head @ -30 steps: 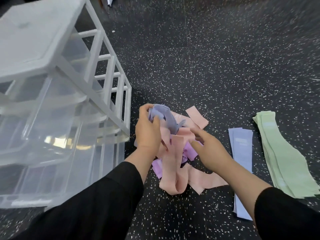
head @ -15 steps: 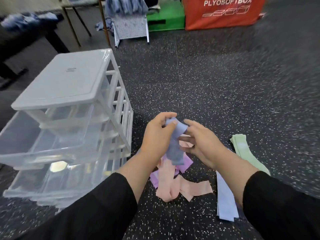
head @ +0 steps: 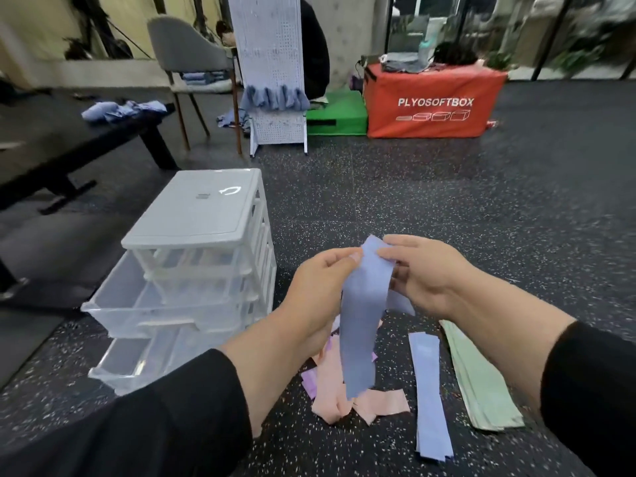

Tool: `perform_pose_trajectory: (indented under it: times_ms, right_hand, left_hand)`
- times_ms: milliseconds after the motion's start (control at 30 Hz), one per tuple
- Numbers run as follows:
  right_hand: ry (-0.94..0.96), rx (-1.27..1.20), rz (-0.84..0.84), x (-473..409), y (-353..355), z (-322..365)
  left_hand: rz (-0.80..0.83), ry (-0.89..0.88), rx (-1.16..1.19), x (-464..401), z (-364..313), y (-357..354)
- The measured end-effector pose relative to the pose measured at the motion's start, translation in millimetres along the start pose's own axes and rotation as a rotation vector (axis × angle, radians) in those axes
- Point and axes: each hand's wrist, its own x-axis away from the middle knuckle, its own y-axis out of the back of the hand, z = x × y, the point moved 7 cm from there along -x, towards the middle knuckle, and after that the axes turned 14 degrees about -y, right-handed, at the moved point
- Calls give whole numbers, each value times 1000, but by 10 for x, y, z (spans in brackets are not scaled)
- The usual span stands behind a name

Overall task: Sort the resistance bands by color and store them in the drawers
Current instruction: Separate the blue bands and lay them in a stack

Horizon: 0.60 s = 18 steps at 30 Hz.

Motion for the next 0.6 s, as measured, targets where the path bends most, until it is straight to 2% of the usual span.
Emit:
perform_pose_trajectory:
  times_ms: [100, 200, 400, 600]
  right_hand:
    - [38, 108, 56, 266, -38, 44]
    - [57, 273, 117, 407, -99, -28]
    - [117, 431, 42, 496, -156, -90]
    - [123, 371, 44, 464, -90, -128]
  left_hand:
    - [45, 27, 18, 229, -198, 79]
    - [12, 24, -39, 406, -310, 258]
    - [-139, -4, -133, 452, -344, 579]
    - [-99, 60, -92, 456, -292, 648]
